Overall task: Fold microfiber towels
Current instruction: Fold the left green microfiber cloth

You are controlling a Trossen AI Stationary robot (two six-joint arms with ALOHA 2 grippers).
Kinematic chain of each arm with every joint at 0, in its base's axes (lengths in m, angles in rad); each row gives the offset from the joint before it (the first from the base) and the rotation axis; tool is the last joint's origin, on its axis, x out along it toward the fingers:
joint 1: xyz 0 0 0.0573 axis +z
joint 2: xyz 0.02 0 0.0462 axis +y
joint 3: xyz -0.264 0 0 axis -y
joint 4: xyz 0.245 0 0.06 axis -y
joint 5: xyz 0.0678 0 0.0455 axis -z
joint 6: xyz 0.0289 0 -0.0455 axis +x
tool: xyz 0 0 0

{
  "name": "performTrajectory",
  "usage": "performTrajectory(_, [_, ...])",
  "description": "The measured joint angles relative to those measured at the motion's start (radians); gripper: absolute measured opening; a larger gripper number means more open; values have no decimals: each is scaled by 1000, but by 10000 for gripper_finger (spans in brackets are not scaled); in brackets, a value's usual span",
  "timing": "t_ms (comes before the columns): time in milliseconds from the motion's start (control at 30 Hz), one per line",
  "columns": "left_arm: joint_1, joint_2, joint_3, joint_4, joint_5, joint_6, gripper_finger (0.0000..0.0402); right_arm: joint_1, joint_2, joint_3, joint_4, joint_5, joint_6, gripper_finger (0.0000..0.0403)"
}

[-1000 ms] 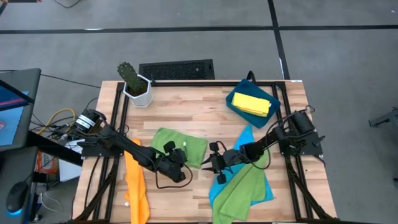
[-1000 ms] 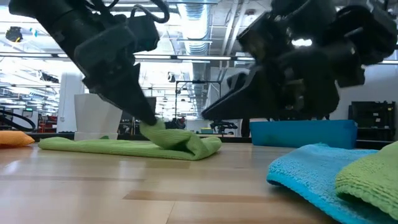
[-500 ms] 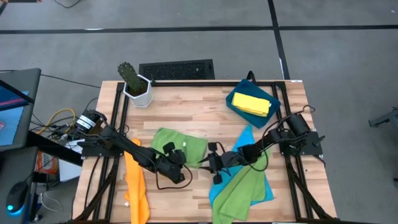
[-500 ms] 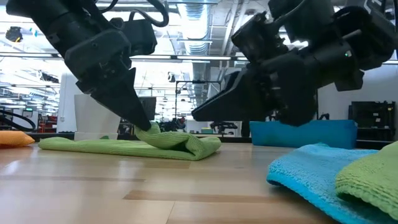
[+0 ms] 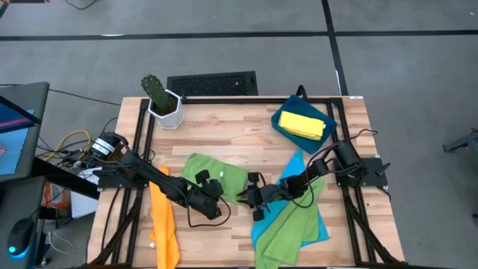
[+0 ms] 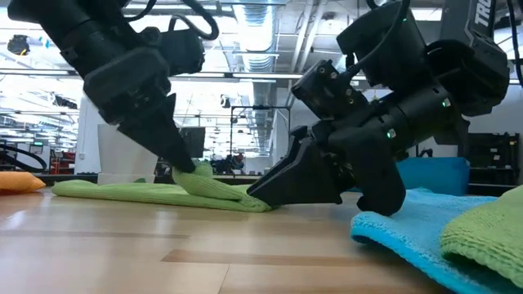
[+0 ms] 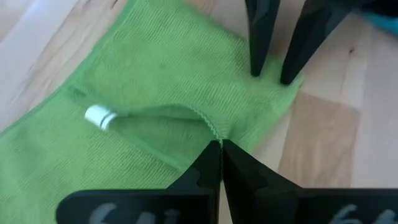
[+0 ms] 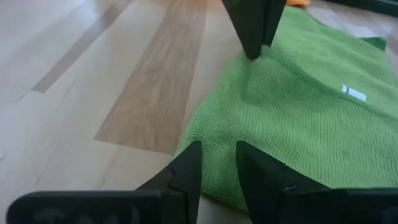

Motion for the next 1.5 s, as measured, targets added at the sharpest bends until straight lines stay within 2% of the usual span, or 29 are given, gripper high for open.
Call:
performTrajectory(233, [0,0,0,-120,3,-100,0,-9,0,0,-7,1,10,124])
performTrajectory(667, [-2,0,0,-83,4,-120,5,-9,0,0,-15,0,19,124])
performTrajectory(800, [-3,0,21,-122,7,-125,39,-9,0,0,-17,0,19,124])
performTrajectory(1033, [-4,0,142,-326,-49,-105,130,-9,-1,0,-24,-1,20,124])
performTrajectory(1200, [-26,0,223,-473,-34,-124,160,-9,-2,0,-26,-2,20,124])
performTrajectory(1267, [-46,0,244,-513,-83,-155,163,-9,-2,0,-28,-2,20,124])
performTrajectory(1333, [-77,0,248,-466,-214,-166,162,-9,-2,0,-29,-2,20,124])
performTrajectory(1400, [-109,4,231,-306,-385,-123,156,-9,-2,0,-29,-2,20,124])
performTrajectory(1433, [-117,13,219,-215,-433,-70,151,-9,-2,0,-30,-2,24,124])
performTrajectory(1500, [-119,36,179,-56,-423,33,136,-9,-2,0,-30,-2,27,124])
